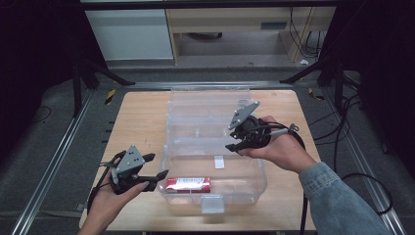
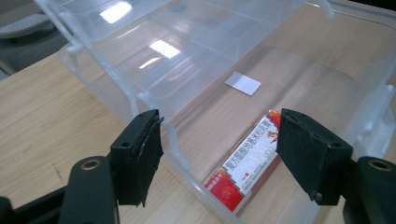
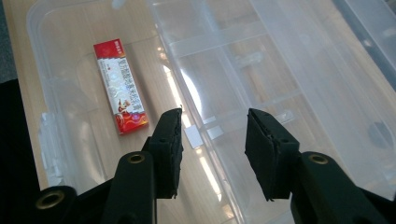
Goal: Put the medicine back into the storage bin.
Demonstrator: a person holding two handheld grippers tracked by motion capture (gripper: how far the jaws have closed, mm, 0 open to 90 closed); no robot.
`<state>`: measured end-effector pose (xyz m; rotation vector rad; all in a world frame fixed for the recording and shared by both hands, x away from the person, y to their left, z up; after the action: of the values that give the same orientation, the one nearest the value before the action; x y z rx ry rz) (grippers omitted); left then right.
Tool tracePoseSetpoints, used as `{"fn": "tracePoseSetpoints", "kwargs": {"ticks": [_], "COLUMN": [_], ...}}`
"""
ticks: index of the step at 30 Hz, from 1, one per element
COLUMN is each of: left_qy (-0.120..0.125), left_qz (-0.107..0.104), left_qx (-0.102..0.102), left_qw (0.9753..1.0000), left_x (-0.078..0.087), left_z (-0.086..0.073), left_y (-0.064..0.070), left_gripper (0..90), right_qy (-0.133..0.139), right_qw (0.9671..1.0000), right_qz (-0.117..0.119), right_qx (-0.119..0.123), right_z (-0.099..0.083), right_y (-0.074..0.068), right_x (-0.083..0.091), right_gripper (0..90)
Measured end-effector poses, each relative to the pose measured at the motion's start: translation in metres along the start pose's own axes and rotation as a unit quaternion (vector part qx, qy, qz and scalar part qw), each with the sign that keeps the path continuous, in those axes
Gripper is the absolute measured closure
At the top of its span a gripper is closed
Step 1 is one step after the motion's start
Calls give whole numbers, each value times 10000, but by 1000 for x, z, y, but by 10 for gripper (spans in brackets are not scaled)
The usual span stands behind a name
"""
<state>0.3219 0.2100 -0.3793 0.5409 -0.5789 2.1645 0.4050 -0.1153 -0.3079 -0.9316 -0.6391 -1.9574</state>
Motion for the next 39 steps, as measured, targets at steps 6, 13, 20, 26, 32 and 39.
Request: {"fn": "tracePoseSetpoints", "kwargs": {"ticks": [6, 13, 20, 26, 32, 39], "left_qy": [65, -6, -69, -172, -277, -366], "left_qz": [-147, -364, -612, -822, -932, -1023], "left_qx": [-167, -228, -263, -426, -483, -401], "left_qw": [9997, 9991, 9978, 9956, 9941, 9933], "left_x": [-5, -15, -26, -33, -38, -44], "left_z": [0, -5, -12, -19, -27, -36], "left_y": [9, 18, 26, 34, 42, 44], "left_gripper": [299, 288, 244, 246, 251, 355], "right_qy": [26, -96, -97, -182, -161, -154], "right_qw": [9998, 9989, 9982, 9975, 9966, 9958], "right_qz": [-181, -461, -587, -682, -806, -901], "right_qx": [4, 55, -45, -49, -89, -99], "right_z": [1, 0, 2, 5, 7, 8], "right_y": [11, 27, 40, 46, 53, 60], "right_x": [6, 3, -6, -11, -10, -9], "right_gripper": [595, 591, 541, 513, 511, 501]}}
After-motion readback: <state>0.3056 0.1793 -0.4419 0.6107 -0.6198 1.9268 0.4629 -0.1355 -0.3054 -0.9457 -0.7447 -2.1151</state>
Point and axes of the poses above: each handheld gripper's, and its own axes: x roughly backward along the jaws, z roughly out of its top, y roughly to its right, the point moved 1 cm from there along -x, roughly forward along the jaws, and after that the axes turned 9 degrees about -x, right-handed, at the moved point
